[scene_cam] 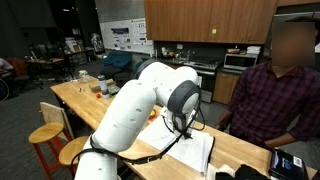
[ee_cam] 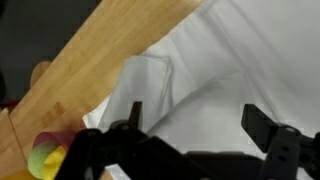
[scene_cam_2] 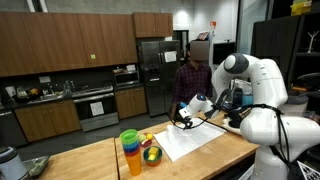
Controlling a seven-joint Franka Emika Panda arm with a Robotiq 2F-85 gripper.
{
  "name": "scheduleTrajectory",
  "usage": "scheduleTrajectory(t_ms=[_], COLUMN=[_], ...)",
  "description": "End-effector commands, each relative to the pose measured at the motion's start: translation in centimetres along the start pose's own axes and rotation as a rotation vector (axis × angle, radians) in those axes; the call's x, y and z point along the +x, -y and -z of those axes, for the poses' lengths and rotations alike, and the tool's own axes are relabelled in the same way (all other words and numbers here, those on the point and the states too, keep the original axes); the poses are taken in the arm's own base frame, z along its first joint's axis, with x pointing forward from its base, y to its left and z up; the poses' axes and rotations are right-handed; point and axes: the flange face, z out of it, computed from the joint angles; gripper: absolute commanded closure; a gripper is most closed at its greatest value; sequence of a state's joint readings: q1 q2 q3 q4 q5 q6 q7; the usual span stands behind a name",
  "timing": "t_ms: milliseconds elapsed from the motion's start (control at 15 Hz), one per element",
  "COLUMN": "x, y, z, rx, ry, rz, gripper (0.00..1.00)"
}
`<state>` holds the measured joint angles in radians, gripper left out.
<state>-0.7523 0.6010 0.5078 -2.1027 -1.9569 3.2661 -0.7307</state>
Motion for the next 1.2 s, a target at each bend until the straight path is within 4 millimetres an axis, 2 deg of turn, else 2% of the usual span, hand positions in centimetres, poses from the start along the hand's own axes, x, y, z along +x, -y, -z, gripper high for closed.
scheduleTrajectory(t_ms=[0,333,800,1000,1067,1133], x=[0.0,0.1,-1.5,-0.8,0.4,1.7], y=[0.0,0.2,0.8,1.4,2.0,2.6], z=[0.0,0.0,0.0,-0.4,-0.7,-0.8], rx=[0.000,-0.007,-0.050,-0.062,-0.066,-0.081], ry=[0.000,-0.017,-0.050,-0.098,-0.152,-0.230], rz=[0.000,-0.001,-0.144,-0.172,-0.181,-0.187], gripper=[0.00,0.00,0.00,0.00,0.25,0.26])
